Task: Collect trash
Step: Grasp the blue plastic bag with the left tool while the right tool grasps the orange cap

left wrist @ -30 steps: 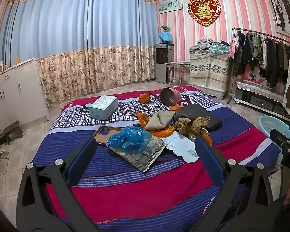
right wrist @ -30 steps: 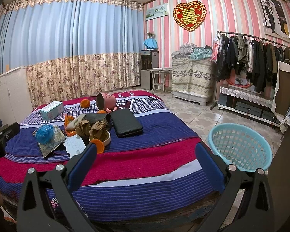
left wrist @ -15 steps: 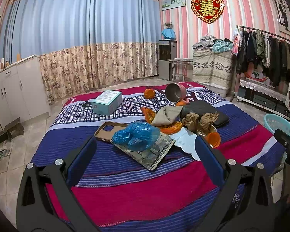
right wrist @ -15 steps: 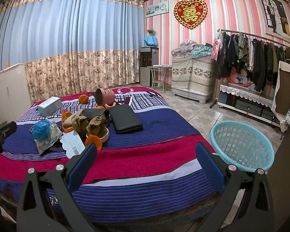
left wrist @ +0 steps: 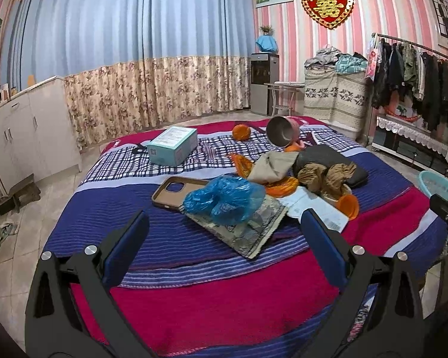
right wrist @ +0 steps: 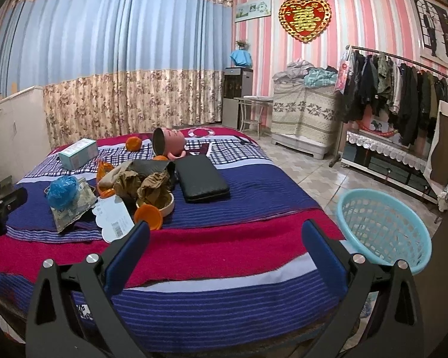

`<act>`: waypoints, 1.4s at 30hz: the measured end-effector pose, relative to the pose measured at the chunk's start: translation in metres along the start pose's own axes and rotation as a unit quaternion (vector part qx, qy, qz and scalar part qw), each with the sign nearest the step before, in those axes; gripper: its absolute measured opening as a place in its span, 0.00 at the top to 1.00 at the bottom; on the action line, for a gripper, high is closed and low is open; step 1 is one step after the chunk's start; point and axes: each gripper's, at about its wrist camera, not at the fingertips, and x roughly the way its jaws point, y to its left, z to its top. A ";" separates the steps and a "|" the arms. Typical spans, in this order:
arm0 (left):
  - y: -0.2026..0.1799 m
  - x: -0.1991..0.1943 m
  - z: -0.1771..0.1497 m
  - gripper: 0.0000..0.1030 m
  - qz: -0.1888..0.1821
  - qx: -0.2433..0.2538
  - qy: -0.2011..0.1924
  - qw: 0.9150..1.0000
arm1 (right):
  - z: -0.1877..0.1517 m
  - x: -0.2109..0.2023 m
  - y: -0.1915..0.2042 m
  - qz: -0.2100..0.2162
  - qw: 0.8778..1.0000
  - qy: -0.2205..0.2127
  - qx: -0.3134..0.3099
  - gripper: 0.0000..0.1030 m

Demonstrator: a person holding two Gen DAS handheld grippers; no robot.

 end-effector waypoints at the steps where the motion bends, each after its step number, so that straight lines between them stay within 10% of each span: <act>1: 0.003 0.004 -0.001 0.05 0.004 0.000 0.002 1.000 | 0.001 0.005 0.003 0.008 1.000 0.005 -0.002 0.04; 13: 0.034 0.040 0.003 0.05 0.030 -0.008 0.029 0.999 | 0.014 0.058 0.028 0.046 0.998 0.043 -0.026 0.04; 28: 0.003 0.100 0.019 0.06 -0.021 0.028 0.045 0.998 | 0.009 0.089 0.041 0.056 0.994 0.086 -0.021 0.04; 34: 0.002 0.117 0.016 0.56 -0.050 0.042 0.085 0.994 | 0.009 0.111 0.062 0.079 0.990 0.114 -0.034 0.05; 42: 0.014 0.100 0.015 0.67 -0.040 0.042 0.067 0.996 | 0.006 0.128 0.079 0.115 0.982 0.140 -0.050 0.54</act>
